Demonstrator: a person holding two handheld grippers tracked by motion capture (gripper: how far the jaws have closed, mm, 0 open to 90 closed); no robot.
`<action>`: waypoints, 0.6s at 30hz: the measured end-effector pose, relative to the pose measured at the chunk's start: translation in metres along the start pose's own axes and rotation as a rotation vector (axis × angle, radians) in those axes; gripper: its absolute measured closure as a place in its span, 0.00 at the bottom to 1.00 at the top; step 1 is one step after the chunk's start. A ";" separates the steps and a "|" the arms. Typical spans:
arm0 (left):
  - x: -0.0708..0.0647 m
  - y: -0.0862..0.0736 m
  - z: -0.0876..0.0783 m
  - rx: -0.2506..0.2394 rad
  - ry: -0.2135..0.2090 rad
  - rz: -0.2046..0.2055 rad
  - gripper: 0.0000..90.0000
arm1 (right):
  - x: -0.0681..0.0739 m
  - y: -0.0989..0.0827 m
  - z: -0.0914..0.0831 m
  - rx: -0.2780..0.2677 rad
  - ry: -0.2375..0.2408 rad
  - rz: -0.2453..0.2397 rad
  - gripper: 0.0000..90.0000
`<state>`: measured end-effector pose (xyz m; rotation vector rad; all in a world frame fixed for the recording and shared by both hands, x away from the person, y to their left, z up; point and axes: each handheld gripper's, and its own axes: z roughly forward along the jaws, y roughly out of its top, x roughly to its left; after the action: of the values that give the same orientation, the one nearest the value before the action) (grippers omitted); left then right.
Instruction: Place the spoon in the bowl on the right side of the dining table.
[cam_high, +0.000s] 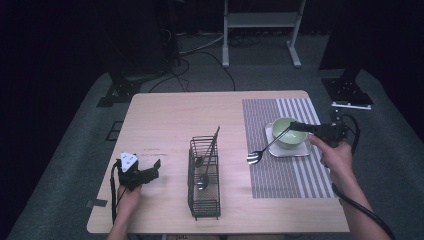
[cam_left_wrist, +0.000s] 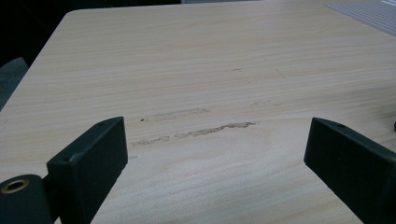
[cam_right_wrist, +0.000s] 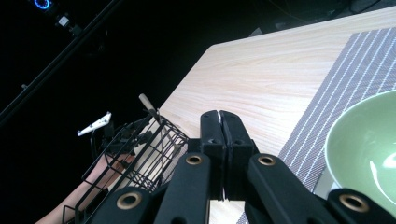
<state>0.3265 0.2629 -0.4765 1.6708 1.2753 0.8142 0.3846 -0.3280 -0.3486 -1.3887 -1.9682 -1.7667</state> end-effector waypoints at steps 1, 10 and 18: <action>0.000 0.000 0.000 0.001 0.000 0.001 0.06 | -0.003 -0.001 -0.001 -0.011 0.001 0.008 0.99; 0.000 0.000 0.000 0.001 -0.001 0.002 0.06 | -0.014 -0.004 -0.009 -0.049 -0.019 0.038 0.99; 0.000 0.000 0.000 0.001 0.000 0.002 0.06 | -0.024 -0.002 -0.017 -0.076 -0.047 0.063 0.99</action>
<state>0.3265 0.2628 -0.4765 1.6726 1.2743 0.8147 0.3895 -0.3543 -0.3604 -1.5126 -1.8760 -1.8149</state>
